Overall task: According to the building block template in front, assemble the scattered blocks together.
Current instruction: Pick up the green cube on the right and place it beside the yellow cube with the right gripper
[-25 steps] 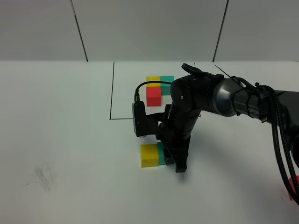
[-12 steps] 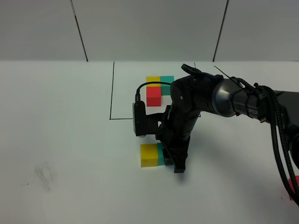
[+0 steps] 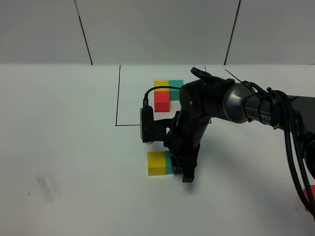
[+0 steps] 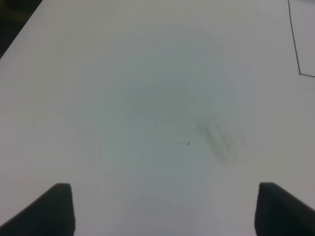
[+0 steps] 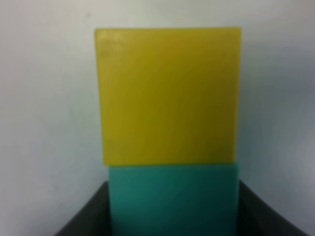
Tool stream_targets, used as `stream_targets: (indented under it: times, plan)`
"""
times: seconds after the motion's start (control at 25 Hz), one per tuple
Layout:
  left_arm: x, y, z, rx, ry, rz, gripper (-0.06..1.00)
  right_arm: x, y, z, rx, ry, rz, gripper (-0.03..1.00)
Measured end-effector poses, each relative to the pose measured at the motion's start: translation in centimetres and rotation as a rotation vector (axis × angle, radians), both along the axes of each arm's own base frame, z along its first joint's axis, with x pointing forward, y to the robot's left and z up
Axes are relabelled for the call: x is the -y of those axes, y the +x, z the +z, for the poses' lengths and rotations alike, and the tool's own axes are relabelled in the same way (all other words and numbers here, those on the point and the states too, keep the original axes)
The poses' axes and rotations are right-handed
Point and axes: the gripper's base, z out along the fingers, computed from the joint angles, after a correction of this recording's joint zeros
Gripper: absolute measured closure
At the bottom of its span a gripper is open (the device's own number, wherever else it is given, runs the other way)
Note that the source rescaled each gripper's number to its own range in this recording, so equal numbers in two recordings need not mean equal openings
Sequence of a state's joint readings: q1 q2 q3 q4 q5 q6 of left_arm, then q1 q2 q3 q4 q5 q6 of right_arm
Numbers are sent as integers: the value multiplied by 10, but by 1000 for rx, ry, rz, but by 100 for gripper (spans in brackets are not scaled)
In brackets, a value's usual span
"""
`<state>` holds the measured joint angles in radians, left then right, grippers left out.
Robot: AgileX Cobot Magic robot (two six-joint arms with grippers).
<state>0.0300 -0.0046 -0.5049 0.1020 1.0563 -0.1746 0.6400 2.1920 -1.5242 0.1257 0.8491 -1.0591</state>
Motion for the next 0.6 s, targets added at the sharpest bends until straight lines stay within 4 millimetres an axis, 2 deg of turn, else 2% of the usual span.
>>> stream_targets:
  times: [0.16,0.2,0.4,0.48,0.6]
  plan:
    - [0,0,0,0,0,0,31,0,0,0,-4,1,-15,95]
    - [0,0,0,0,0,0,31,0,0,0,-7,2,-26,91]
    - [0,0,0,0,0,0,31,0,0,-7,-29,-4,-89,49]
    - [0,0,0,0,0,0,31,0,0,-4,-29,-1,-109,39]
    - [0,0,0,0,0,0,31,0,2,7,-9,-5,-122,33]
